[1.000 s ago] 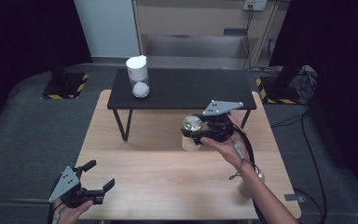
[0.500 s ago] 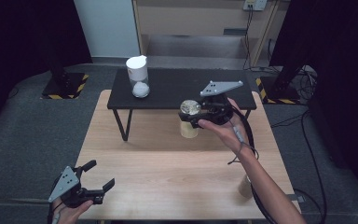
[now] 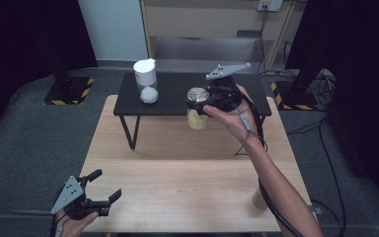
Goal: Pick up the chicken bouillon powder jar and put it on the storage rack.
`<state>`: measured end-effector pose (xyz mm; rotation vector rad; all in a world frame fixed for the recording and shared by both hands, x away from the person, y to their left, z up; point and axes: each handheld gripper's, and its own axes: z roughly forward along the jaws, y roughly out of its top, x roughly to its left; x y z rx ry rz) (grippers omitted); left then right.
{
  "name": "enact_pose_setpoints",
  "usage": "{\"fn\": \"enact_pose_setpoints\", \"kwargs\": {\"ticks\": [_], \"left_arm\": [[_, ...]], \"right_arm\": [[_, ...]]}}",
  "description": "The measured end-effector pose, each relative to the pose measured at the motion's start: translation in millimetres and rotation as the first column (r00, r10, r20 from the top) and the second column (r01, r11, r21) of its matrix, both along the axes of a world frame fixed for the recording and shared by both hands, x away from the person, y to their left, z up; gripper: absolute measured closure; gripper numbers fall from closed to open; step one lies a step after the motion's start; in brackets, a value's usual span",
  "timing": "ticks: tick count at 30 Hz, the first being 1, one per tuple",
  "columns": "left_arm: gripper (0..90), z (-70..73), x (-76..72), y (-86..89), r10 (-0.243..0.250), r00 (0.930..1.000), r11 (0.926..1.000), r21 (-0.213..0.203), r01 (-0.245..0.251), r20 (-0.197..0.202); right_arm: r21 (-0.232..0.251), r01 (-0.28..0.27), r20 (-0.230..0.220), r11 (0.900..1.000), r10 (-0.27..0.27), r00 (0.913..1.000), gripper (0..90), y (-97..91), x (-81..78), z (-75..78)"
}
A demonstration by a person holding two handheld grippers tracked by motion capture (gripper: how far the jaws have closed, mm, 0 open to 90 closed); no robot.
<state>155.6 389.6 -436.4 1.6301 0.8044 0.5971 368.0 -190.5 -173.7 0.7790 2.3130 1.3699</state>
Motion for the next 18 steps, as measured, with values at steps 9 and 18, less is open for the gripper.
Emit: {"fn": "enact_pose_setpoints", "kwargs": {"ticks": [9, 18], "left_arm": [[1.8, 0.0, -0.1, 0.4, 0.000, 1.0000, 1.0000, -0.001, 0.000, 0.000], [1.8, -0.4, 0.1, 0.9, -0.003, 1.0000, 1.0000, -0.004, 0.003, 0.000]], "right_arm": [[0.000, 0.050, 0.019, 0.9987, -0.050, 0.9985, 35.4, 13.0, 10.9, 8.0], [-0.004, 0.089, 0.043, 0.9961, -0.088, 0.9952, 35.4, 28.5, 24.7, 8.2]]}}
